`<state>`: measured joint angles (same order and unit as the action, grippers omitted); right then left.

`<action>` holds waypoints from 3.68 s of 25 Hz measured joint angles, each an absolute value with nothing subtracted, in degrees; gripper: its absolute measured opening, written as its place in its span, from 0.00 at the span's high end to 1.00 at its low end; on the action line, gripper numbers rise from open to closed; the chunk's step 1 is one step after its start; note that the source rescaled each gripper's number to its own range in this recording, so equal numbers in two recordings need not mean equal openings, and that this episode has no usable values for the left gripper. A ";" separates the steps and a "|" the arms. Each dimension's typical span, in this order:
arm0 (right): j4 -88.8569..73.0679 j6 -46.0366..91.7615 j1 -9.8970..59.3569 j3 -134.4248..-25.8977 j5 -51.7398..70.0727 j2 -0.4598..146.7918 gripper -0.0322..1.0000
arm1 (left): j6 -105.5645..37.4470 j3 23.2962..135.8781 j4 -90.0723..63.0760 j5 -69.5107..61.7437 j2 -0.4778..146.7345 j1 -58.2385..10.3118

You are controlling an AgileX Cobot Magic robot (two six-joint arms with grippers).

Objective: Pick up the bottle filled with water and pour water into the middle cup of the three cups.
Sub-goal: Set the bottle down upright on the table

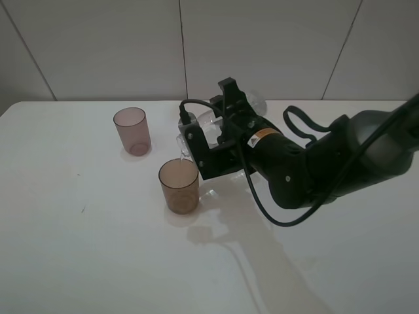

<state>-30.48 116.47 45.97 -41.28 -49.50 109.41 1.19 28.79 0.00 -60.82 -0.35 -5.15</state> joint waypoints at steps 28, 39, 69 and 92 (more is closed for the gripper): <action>-30.38 123.90 45.97 -41.28 -54.23 109.41 0.97 | 1.19 28.79 0.00 -60.82 -0.35 -5.15; -30.38 126.82 45.97 -41.28 -56.30 109.41 0.97 | 1.19 28.79 0.00 -60.82 -0.35 -5.15; -28.61 134.16 48.03 -41.28 -59.27 109.41 0.97 | 1.19 28.79 0.00 -60.82 -0.35 -5.15; -32.07 130.39 48.05 -41.28 -56.70 109.41 0.97 | 1.19 28.79 0.00 -60.82 -0.35 -5.15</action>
